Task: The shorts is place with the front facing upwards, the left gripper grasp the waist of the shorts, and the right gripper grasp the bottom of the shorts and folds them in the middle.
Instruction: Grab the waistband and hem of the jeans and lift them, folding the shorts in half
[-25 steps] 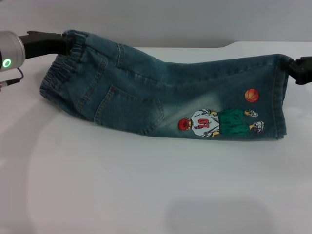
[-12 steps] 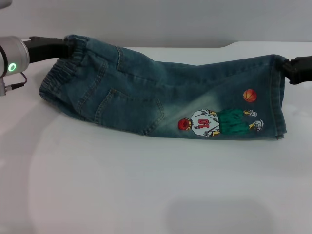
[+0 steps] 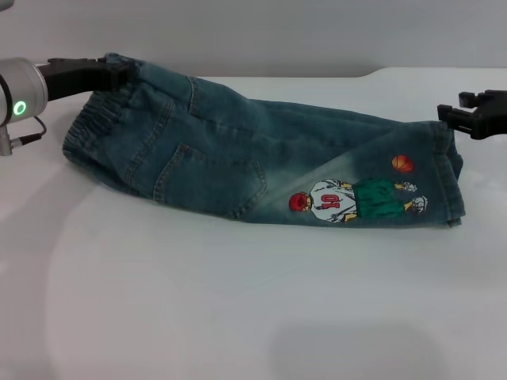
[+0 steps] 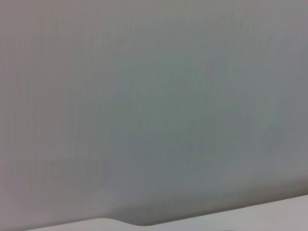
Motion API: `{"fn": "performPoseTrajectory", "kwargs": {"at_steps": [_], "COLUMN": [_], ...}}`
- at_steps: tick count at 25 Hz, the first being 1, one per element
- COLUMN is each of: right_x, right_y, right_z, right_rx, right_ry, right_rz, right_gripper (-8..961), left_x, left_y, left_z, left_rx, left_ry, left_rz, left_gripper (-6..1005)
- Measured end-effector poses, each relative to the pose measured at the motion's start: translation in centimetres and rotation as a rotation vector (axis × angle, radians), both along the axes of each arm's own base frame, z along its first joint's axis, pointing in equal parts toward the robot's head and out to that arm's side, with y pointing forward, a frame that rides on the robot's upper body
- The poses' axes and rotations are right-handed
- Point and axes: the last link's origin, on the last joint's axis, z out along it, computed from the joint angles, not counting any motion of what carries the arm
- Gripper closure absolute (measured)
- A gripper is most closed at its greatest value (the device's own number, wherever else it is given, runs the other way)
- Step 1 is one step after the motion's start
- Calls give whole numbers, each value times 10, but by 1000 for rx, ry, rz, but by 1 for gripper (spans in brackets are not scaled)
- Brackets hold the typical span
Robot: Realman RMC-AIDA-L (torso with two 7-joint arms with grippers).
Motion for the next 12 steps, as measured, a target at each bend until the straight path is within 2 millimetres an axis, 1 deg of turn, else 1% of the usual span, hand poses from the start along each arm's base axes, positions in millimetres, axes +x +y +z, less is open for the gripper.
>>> {"fn": "performPoseTrajectory", "kwargs": {"at_steps": [2,3,8,12], "right_x": [0,0,1,1], "right_y": [0,0,-1,-2], "right_z": [0,0,-1,-1], "right_rx": [0,0,-5,-7], "right_ry": [0,0,3,6], "right_rz": [0,0,-2,-4], "right_gripper": [508,503,479,459], "left_x": [0,0,-1,-3], "left_y": [0,0,1,2], "left_z": [0,1,1,4], "left_rx": [3,5,6,5], "left_ry": [0,1,7,45], "left_rz": [1,1,2,-7], "left_gripper": [720,648,415,278]}}
